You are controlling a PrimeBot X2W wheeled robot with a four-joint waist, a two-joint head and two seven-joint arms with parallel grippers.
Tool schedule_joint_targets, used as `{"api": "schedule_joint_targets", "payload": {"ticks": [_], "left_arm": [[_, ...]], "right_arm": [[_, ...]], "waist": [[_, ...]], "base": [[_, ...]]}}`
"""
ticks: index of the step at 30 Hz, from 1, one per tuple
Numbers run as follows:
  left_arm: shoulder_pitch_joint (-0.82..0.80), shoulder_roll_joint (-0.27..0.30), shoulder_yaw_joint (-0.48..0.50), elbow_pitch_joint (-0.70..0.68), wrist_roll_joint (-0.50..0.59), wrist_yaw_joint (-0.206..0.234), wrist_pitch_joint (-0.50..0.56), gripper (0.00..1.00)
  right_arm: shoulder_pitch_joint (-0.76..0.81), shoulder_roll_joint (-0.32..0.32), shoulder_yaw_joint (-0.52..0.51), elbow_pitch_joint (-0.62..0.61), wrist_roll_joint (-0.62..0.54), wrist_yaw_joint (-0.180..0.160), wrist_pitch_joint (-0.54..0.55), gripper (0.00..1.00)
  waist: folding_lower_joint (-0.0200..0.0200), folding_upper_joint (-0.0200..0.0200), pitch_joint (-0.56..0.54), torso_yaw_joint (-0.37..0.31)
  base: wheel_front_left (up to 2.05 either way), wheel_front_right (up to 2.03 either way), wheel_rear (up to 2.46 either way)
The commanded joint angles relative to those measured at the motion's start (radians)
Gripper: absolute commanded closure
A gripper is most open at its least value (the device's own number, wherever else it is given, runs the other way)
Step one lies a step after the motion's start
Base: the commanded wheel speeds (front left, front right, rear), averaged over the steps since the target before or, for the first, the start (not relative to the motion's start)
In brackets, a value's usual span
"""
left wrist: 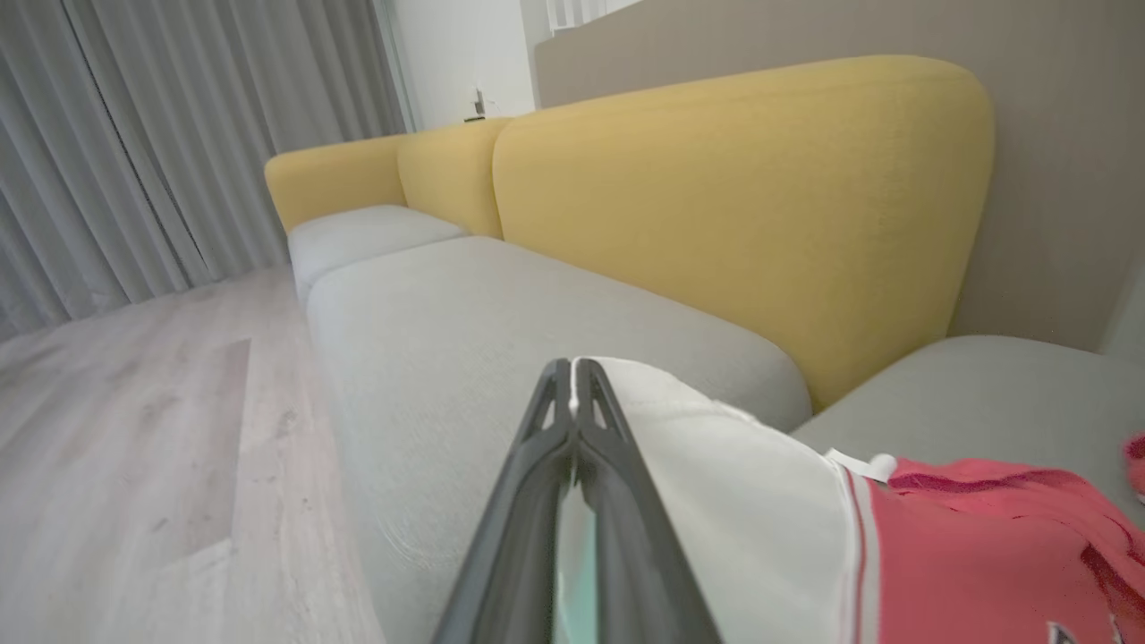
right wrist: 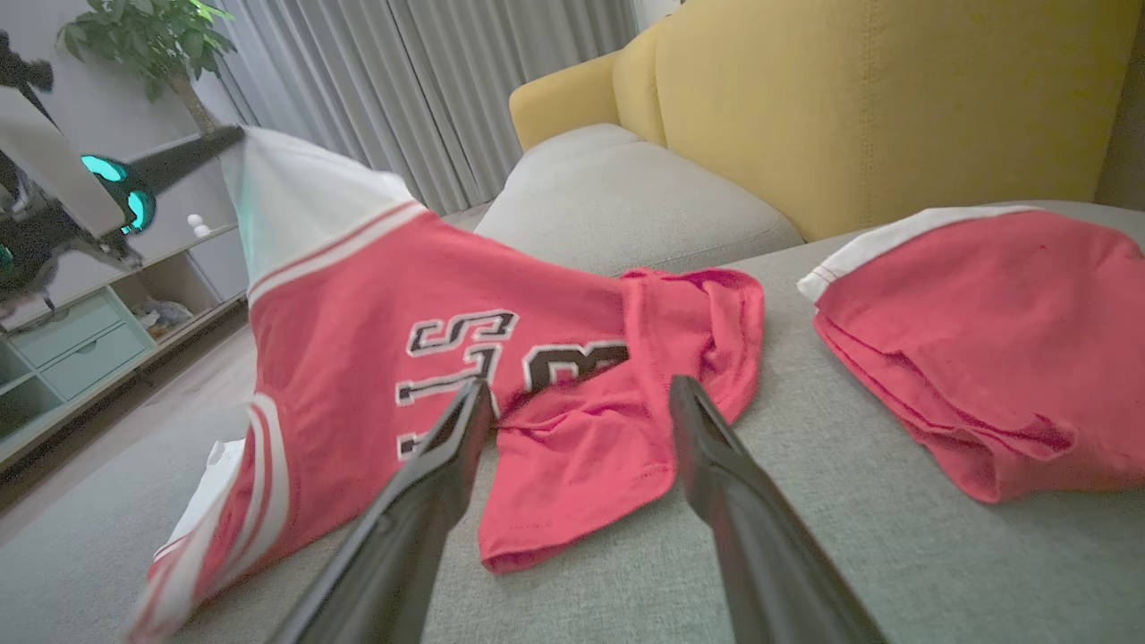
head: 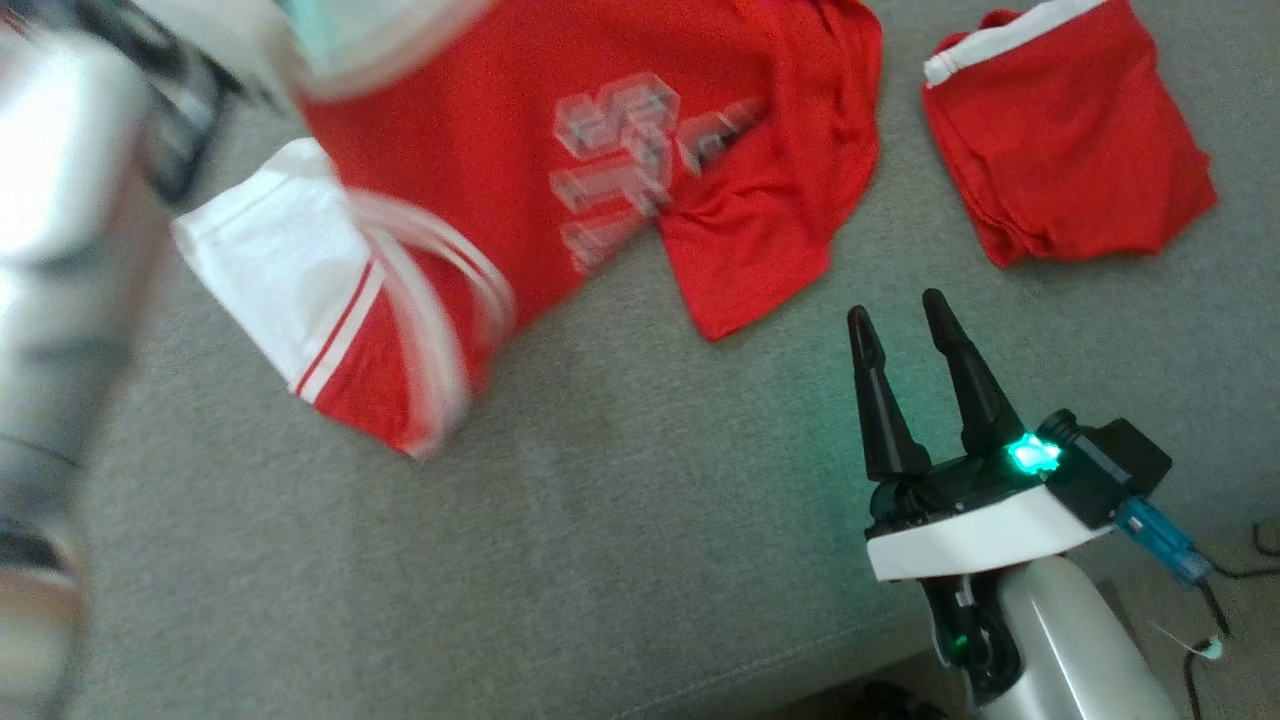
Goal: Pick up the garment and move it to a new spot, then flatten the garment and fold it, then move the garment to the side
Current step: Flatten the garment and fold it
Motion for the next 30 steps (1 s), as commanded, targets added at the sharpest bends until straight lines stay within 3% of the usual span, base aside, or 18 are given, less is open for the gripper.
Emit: {"api": "schedule_joint_targets", "payload": {"ticks": [1,6,14,15,17,19,25,30], "left_arm": [[-0.121,0.076,0.043,-0.023,0.011,-0.008,0.040,1.00],[-0.292,0.180,0.075,0.039,0.037,0.014,0.099,1.00],[-0.450,0.239,0.079,0.164,0.087,0.058,0.066,1.00],[-0.463,0.238,0.077,0.177,0.095,0.069,0.052,0.00],[-0.491,0.223,0.074,0.207,0.110,0.103,0.000,0.00],[-0.504,0.205,0.074,0.225,0.109,0.109,-0.017,0.00],[-0.526,0.137,0.052,0.289,0.099,0.054,-0.022,0.00],[-0.402,0.109,0.055,0.312,0.068,0.004,-0.124,0.00]], "right_arm": [[-0.017,-0.002,0.028,-0.028,0.015,0.007,-0.011,0.00],[-0.026,-0.002,0.058,-0.033,0.040,0.007,-0.011,0.00],[-0.030,-0.002,0.087,-0.037,0.057,0.007,-0.011,0.00],[-0.030,-0.002,0.088,-0.039,0.058,0.007,-0.011,0.00],[-0.033,-0.002,0.089,-0.040,0.058,0.007,-0.011,0.00],[-0.034,-0.002,0.092,-0.040,0.055,0.007,-0.011,0.00],[-0.046,-0.002,0.081,-0.037,0.035,0.007,-0.011,0.00],[-0.054,-0.002,0.044,-0.030,0.007,0.007,-0.011,0.00]], "waist": [[0.0000,0.0000,0.012,-0.022],[0.0000,0.0000,0.046,-0.073],[0.0000,0.0000,0.086,-0.117],[0.0000,0.0000,0.092,-0.118],[0.0000,0.0000,0.109,-0.114],[0.0000,0.0000,0.116,-0.105],[0.0000,0.0000,0.115,-0.053],[0.0000,0.0000,0.067,0.014]], "base": [[0.00,0.00,0.00],[0.00,0.00,0.00],[0.00,0.00,0.00],[0.00,0.00,0.00],[0.00,0.00,0.00],[0.00,0.00,0.00],[0.00,0.00,0.00],[0.00,0.00,0.00]]}}
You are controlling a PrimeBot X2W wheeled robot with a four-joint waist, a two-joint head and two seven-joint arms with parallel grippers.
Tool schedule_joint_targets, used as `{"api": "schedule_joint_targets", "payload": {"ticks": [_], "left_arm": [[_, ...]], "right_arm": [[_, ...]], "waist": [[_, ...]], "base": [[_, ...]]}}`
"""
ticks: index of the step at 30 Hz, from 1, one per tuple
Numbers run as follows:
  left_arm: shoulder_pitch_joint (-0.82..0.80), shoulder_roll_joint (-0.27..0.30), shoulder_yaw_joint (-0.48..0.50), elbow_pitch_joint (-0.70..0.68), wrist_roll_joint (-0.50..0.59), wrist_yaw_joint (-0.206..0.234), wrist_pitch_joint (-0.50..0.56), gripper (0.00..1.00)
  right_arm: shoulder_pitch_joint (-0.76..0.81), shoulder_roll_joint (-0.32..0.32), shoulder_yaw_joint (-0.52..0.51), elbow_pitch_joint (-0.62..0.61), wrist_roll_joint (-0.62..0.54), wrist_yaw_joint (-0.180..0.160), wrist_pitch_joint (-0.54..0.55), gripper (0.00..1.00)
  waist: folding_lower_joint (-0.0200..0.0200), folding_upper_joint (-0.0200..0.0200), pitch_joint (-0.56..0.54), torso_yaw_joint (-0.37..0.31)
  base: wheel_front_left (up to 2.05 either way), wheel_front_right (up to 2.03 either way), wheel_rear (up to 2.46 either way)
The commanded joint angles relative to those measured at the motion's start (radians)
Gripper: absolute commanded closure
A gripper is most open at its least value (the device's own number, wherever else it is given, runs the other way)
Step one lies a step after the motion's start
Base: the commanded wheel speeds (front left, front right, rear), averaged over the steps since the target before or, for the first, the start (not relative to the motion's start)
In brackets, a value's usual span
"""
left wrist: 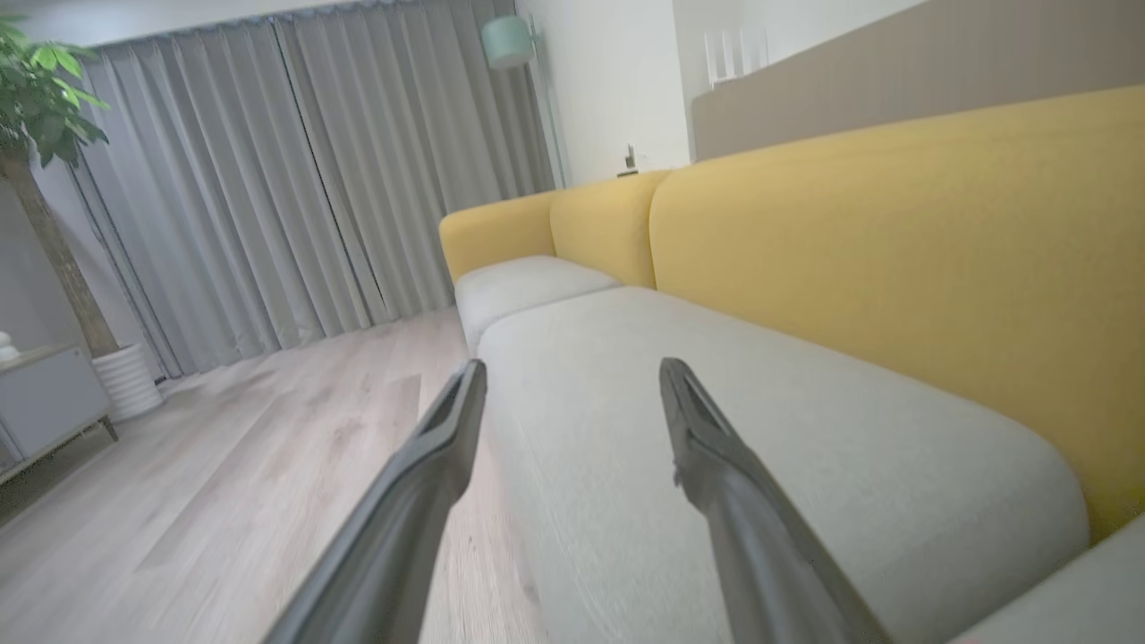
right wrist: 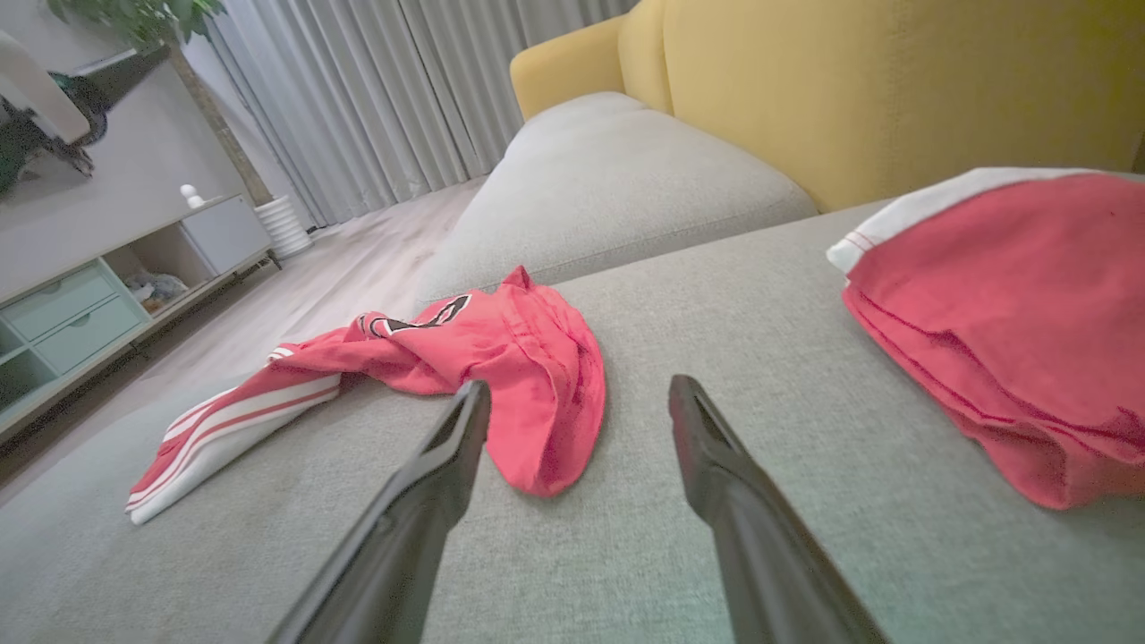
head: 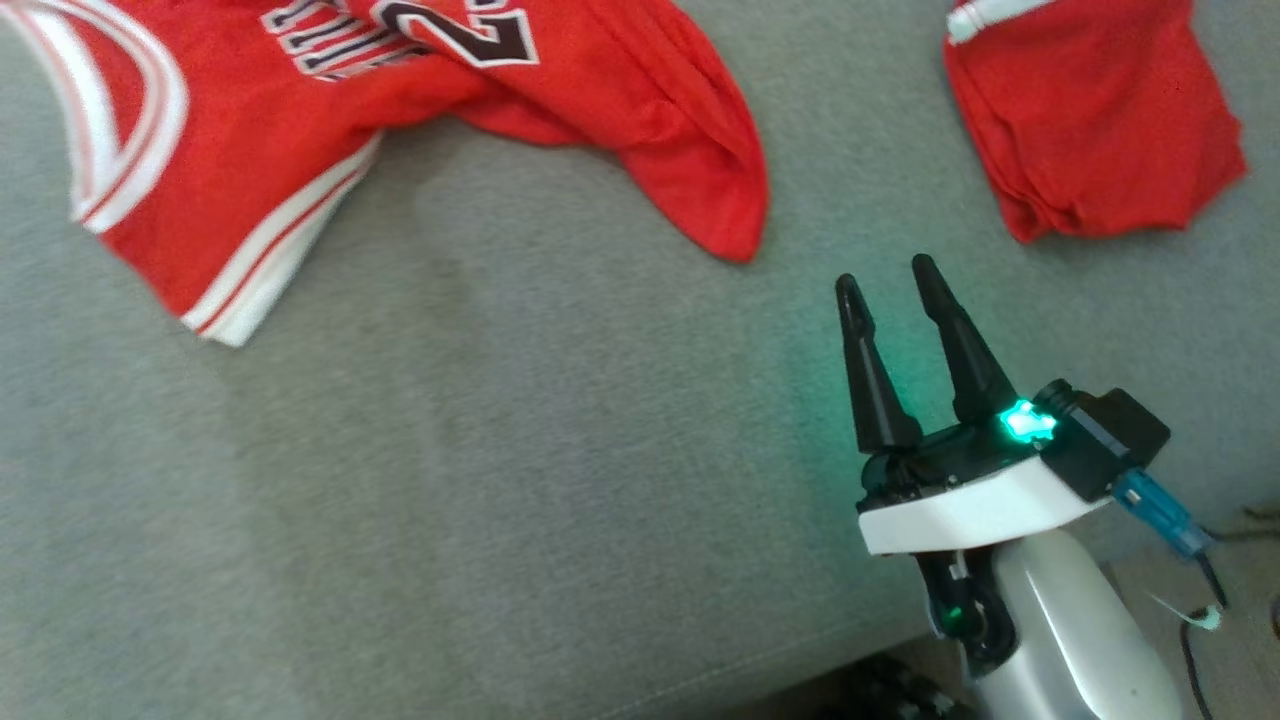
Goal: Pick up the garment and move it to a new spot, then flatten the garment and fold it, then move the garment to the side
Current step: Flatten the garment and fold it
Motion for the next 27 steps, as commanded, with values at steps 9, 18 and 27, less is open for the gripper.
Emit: {"api": "schedule_joint_targets", "payload": {"ticks": [9,18,27], "left_arm": [[0.219,-0.041,-0.003,-0.062,-0.056,-0.053,-0.033,0.00],[0.619,-0.060,0.021,-0.318,-0.092,0.014,-0.037,0.00],[1.047,-0.047,0.065,-0.695,-0.116,0.193,-0.037,0.00]], "right_arm": [[0.033,-0.002,-0.069,-0.017,-0.067,0.007,-0.011,0.00],[0.085,-0.002,-0.137,0.006,-0.119,0.007,-0.011,0.00],[0.128,-0.002,-0.128,0.020,-0.118,0.007,-0.011,0.00]], "waist": [[-0.0002,0.0000,-0.177,0.170],[-0.0002,0.0000,-0.301,0.285],[-0.0002,0.0000,-0.364,0.312]], "base": [[0.00,0.00,0.00],[0.00,0.00,0.00],[0.00,0.00,0.00]]}}
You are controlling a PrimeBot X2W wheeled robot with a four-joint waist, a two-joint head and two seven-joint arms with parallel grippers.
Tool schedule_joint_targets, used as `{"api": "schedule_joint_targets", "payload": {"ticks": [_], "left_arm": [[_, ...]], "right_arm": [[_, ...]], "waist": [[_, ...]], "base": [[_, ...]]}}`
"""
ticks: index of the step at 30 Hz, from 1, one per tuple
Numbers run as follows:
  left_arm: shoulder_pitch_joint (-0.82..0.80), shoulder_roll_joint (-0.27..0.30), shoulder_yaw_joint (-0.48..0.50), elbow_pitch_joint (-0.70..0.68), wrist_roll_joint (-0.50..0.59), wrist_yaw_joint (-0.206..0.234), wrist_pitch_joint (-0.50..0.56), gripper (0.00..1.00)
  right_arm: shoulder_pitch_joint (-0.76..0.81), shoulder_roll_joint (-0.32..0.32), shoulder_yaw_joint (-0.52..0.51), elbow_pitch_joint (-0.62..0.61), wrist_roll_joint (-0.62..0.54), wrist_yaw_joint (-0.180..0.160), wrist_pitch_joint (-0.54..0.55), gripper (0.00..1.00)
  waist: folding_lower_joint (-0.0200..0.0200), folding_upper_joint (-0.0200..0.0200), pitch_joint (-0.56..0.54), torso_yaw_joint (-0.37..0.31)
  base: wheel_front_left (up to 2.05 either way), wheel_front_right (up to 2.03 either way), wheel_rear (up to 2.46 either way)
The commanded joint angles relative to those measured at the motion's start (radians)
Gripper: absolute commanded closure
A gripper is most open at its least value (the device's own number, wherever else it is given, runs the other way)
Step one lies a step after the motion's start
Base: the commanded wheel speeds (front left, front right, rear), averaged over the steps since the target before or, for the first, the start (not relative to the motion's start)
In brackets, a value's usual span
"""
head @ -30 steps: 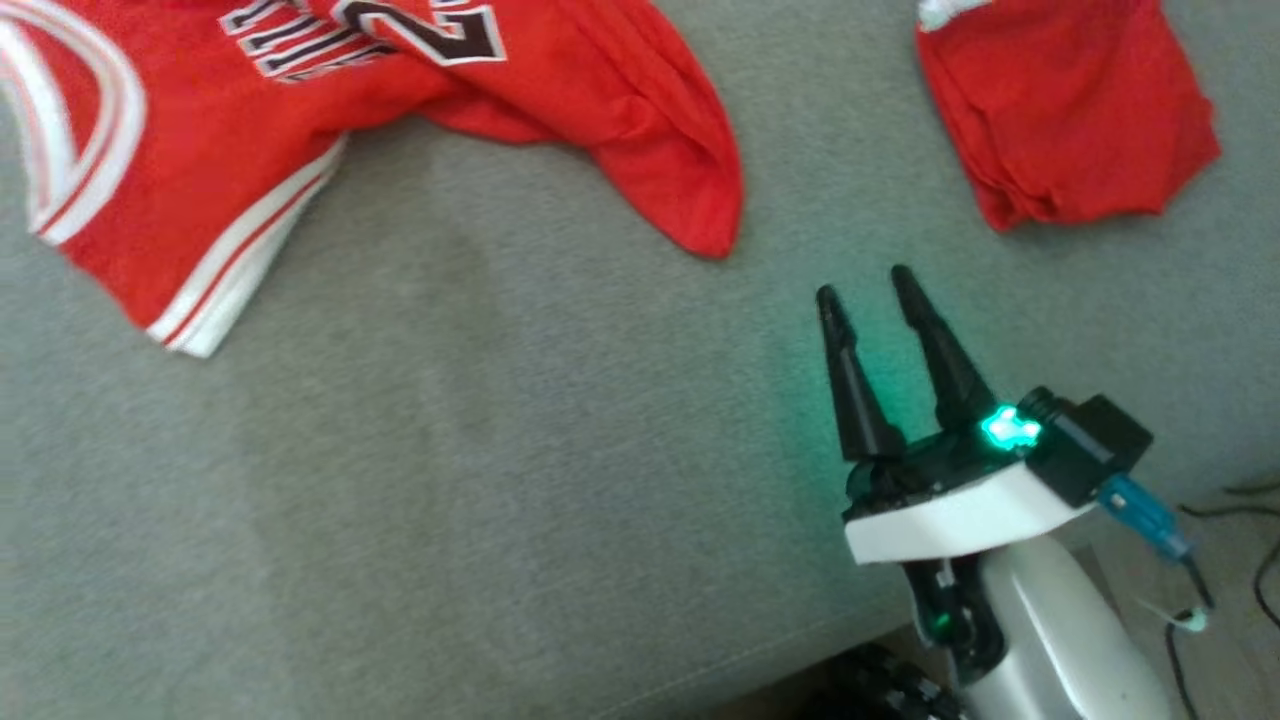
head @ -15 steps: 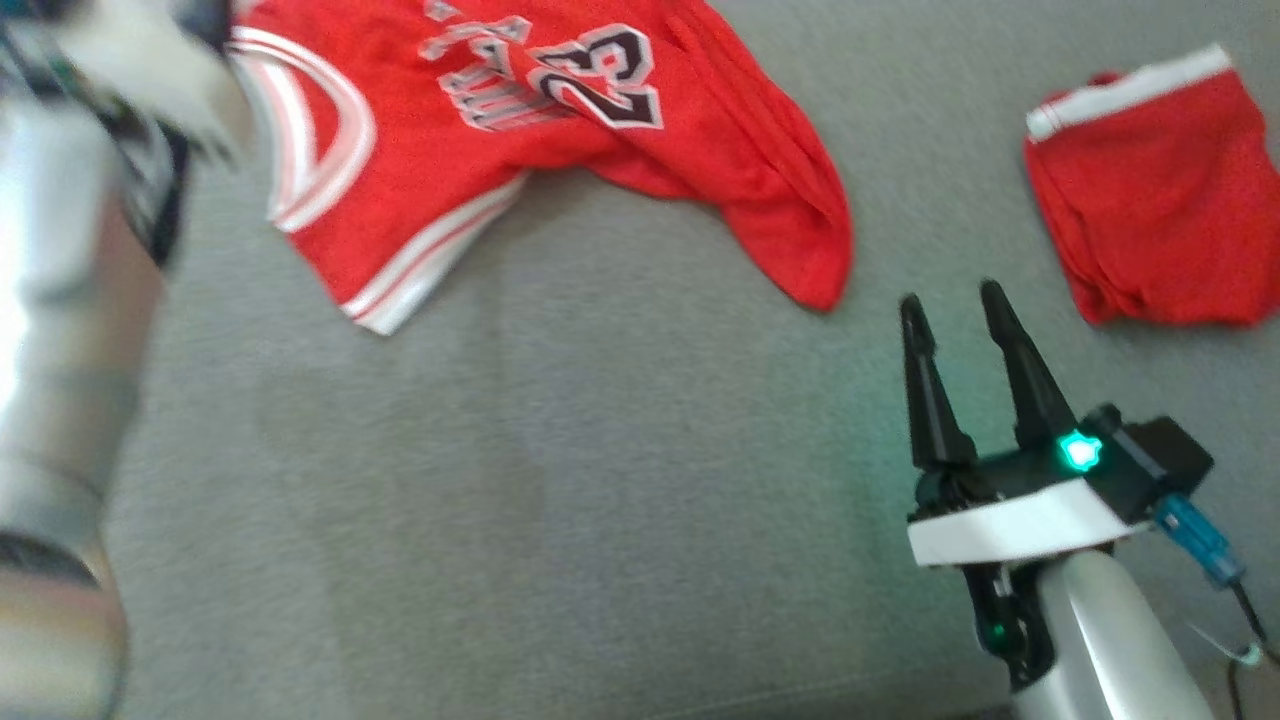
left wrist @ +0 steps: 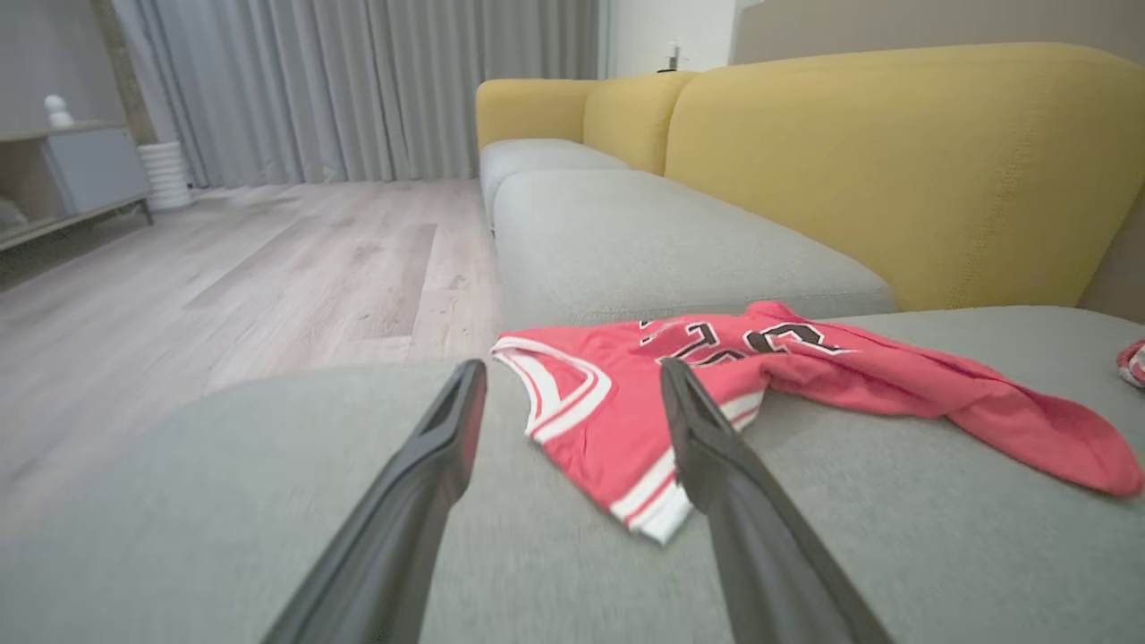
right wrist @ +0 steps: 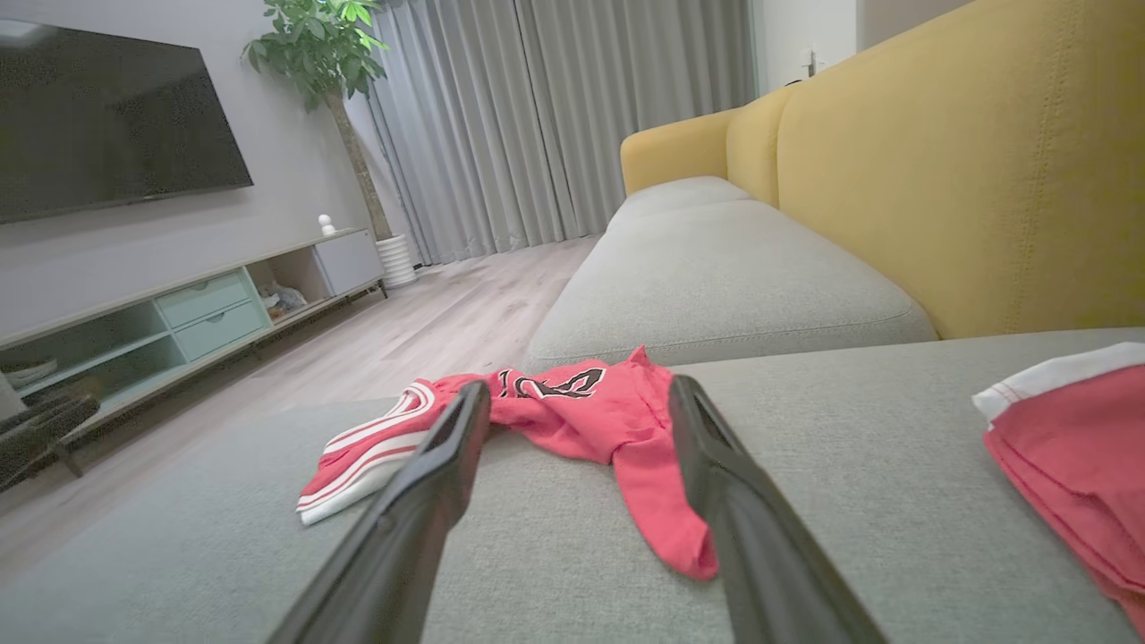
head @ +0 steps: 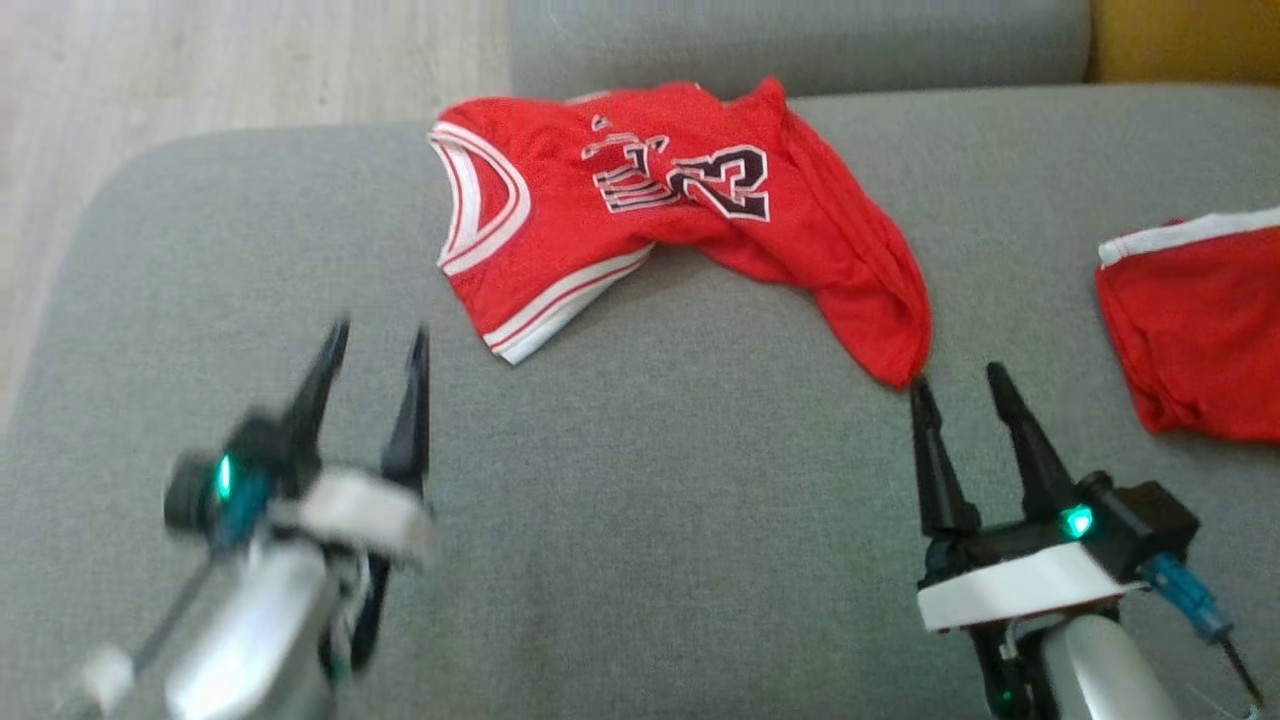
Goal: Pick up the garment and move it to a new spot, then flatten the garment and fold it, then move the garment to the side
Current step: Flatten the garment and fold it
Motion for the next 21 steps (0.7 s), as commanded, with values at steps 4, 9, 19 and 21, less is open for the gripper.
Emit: {"api": "schedule_joint_targets", "payload": {"ticks": [4,9,19,21], "left_arm": [[0.133,0.037,0.076,-0.206,-0.017,0.095,-0.010,0.00],[0.197,0.057,0.070,-0.295,-0.006,0.133,0.002,0.00],[0.093,0.066,0.034,-0.256,-0.013,0.094,0.128,0.00],[0.057,0.059,0.024,-0.209,-0.020,0.076,0.160,0.00]], "right_arm": [[-0.017,-0.002,0.036,-0.030,0.000,0.007,-0.011,0.00],[-0.017,-0.002,0.051,-0.037,-0.015,0.007,0.001,0.00],[-0.046,-0.002,0.058,-0.063,-0.014,0.007,0.007,0.00],[-0.053,-0.002,0.056,-0.065,-0.012,0.007,0.005,0.00]], "waist": [[0.0003,-0.0001,-0.012,0.004],[0.0003,-0.0001,0.008,-0.006],[0.0003,-0.0001,0.115,-0.059],[0.0003,-0.0001,0.146,-0.071]], "base": [[0.00,0.00,0.00],[0.00,0.00,0.00],[0.00,0.00,0.00],[0.00,0.00,0.00]]}}
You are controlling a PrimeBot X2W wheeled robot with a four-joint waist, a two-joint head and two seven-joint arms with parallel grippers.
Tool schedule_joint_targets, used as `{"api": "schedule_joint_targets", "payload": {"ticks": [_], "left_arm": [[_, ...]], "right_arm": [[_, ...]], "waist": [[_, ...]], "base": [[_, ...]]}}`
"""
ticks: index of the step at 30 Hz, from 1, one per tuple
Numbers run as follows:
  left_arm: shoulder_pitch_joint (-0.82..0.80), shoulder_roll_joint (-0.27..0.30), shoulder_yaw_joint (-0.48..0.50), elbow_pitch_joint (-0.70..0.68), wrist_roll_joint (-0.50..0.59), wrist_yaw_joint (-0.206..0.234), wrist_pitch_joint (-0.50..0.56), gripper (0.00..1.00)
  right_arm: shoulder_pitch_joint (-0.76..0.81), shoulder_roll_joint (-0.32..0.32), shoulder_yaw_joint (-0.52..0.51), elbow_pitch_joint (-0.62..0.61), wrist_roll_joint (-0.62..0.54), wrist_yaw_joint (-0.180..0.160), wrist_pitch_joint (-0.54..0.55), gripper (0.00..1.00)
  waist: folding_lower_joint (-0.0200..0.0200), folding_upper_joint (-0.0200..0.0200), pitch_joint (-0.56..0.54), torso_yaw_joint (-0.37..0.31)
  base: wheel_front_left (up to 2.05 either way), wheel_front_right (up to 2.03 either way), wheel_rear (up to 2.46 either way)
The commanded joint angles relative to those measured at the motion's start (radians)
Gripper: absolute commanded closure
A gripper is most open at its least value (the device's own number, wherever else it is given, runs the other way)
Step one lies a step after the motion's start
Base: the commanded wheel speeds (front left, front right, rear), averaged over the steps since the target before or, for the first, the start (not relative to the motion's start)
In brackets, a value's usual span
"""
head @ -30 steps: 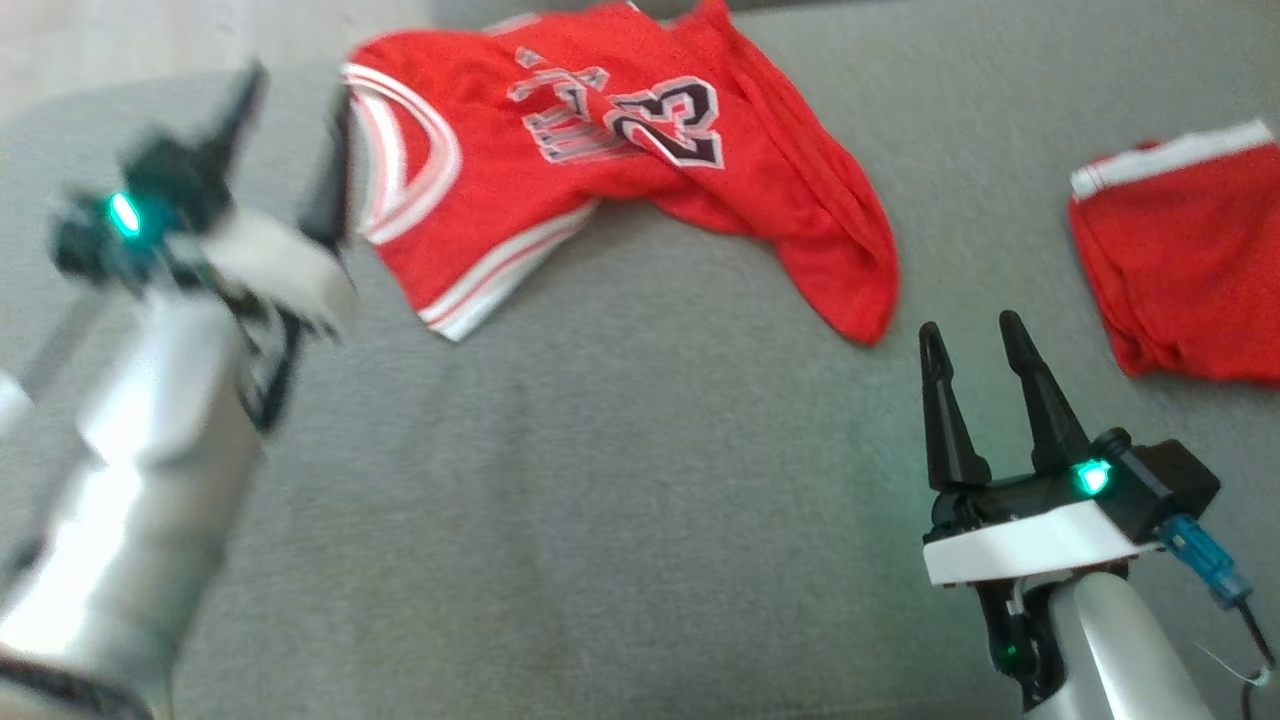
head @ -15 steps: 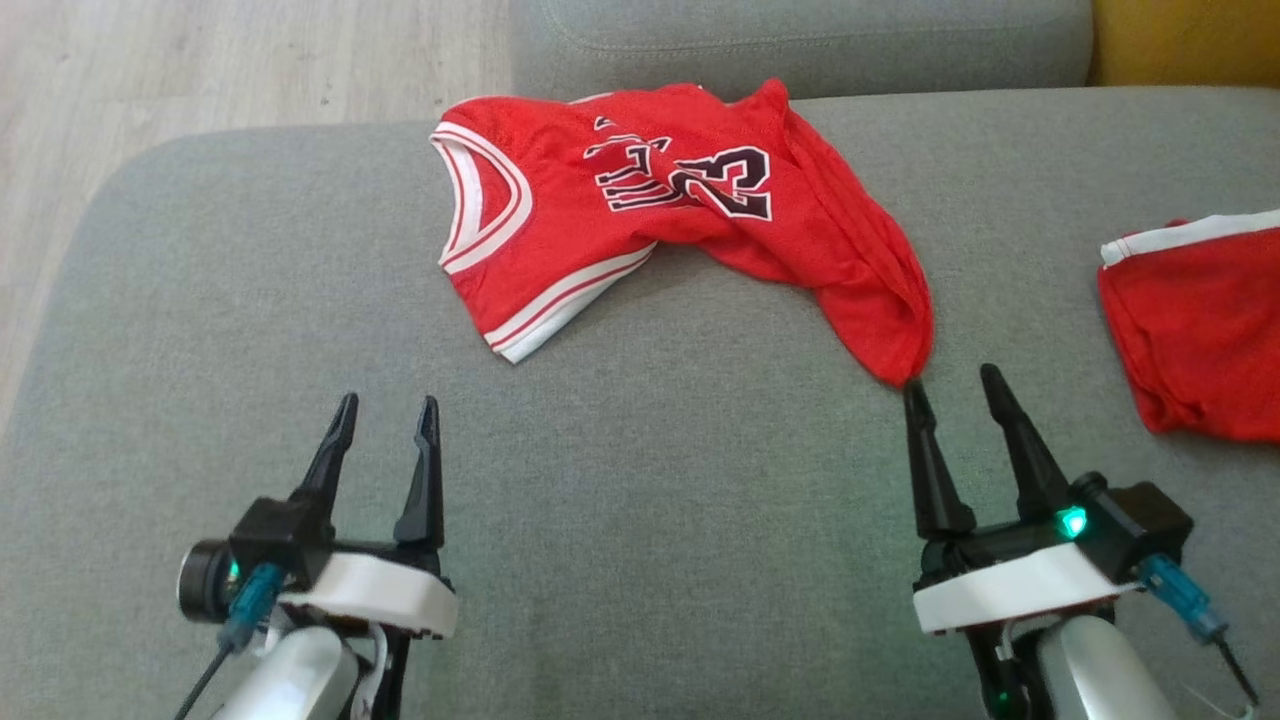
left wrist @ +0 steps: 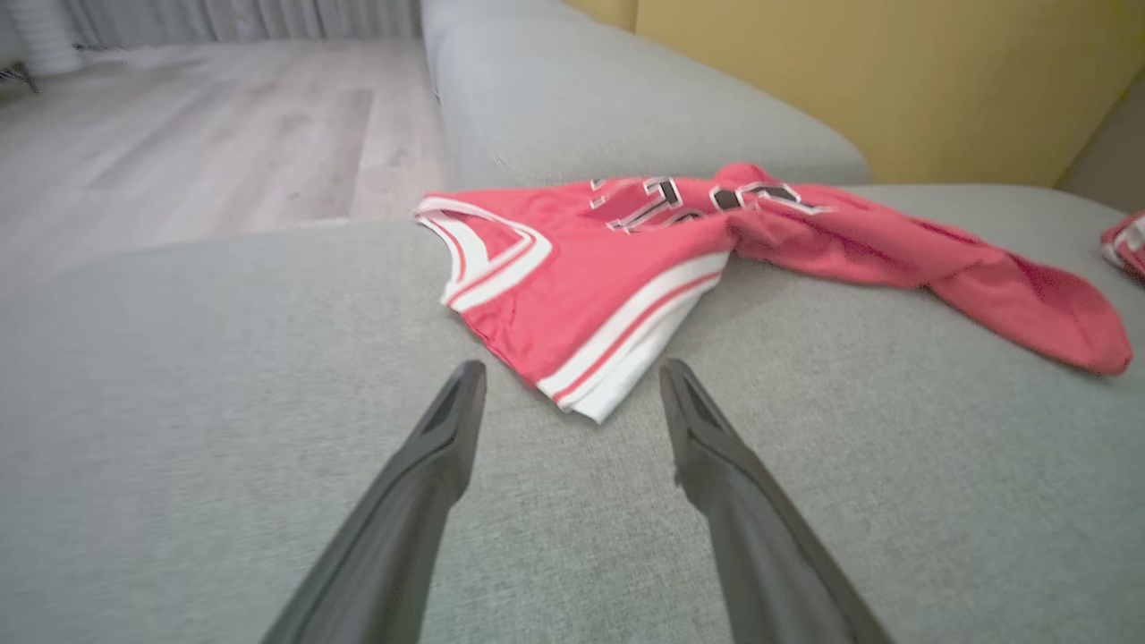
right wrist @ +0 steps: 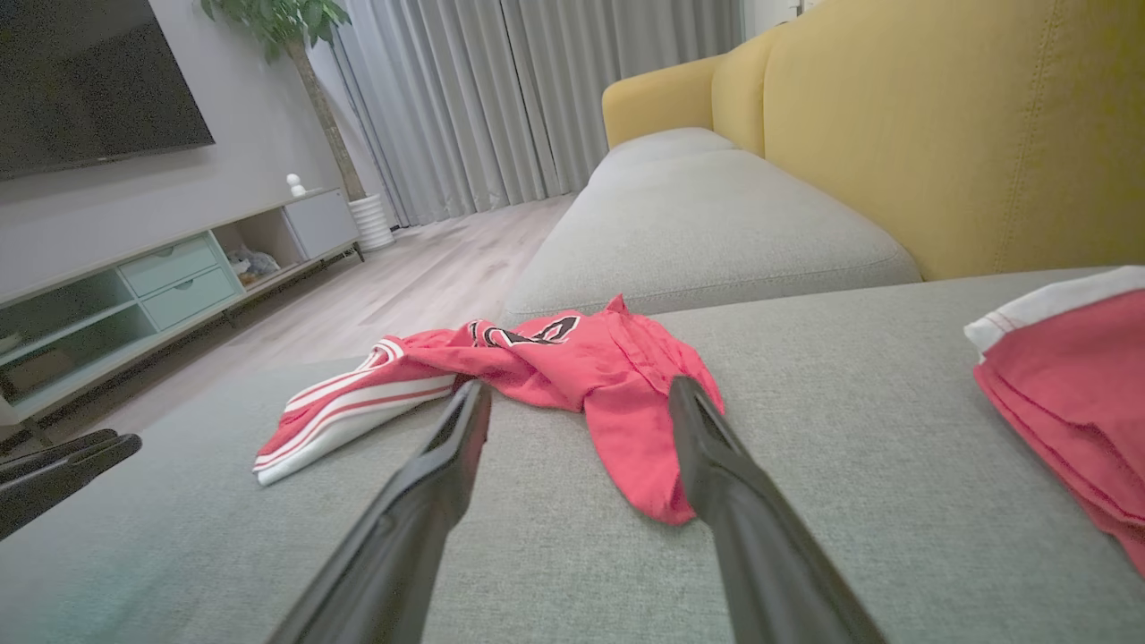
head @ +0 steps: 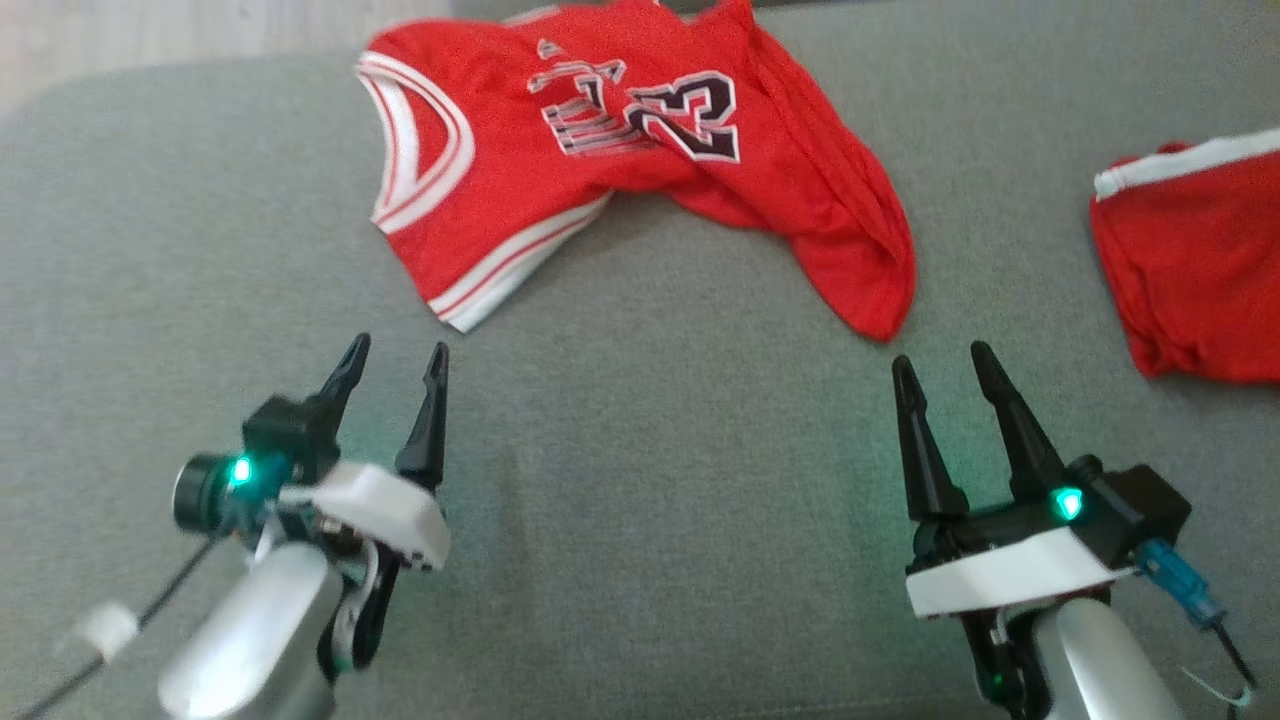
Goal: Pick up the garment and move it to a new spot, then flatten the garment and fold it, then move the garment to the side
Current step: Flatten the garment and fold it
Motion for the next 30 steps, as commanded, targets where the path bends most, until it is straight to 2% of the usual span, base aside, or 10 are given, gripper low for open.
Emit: {"api": "schedule_joint_targets", "payload": {"ticks": [1,8,17,25,26,27,30], "left_arm": [[-0.074,0.013,0.024,0.013,-0.009,-0.019,0.019,0.00],[-0.183,-0.009,0.009,0.203,-0.035,-0.078,0.093,0.00],[-0.260,-0.046,0.006,0.333,-0.047,-0.146,0.039,0.00],[-0.319,-0.063,-0.002,0.383,-0.034,-0.173,-0.013,0.00],[-0.324,-0.064,-0.003,0.389,-0.033,-0.177,-0.018,0.65],[-0.329,-0.064,-0.007,0.395,-0.030,-0.183,-0.021,1.00],[-0.340,-0.065,-0.016,0.413,-0.026,-0.197,-0.030,1.00]], "right_arm": [[-0.047,-0.002,0.020,-0.037,-0.002,0.007,-0.002,0.00],[-0.076,-0.002,0.022,-0.038,-0.001,0.007,-0.009,0.00],[-0.091,-0.002,0.033,-0.024,0.009,0.007,-0.015,0.00],[-0.100,-0.002,0.047,-0.017,0.015,0.007,-0.016,0.00],[-0.100,-0.002,0.048,-0.016,0.016,0.007,-0.016,0.00],[-0.101,-0.002,0.048,-0.016,0.017,0.007,-0.017,0.00],[-0.102,-0.002,0.050,-0.016,0.020,0.007,-0.017,0.00]], "waist": [[-0.0001,-0.0001,0.053,-0.027],[-0.0001,-0.0001,0.123,-0.060],[-0.0001,-0.0001,0.143,-0.080],[-0.0001,-0.0001,0.154,-0.090],[-0.0001,-0.0001,0.154,-0.091],[-0.0001,-0.0001,0.154,-0.092],[-0.0001,-0.0001,0.153,-0.093]], "base": [[0.00,0.00,0.00],[0.00,0.00,0.00],[0.00,0.00,0.00],[0.00,0.00,0.00],[0.00,0.00,0.00],[0.00,0.00,0.00],[0.00,0.00,0.00]]}}
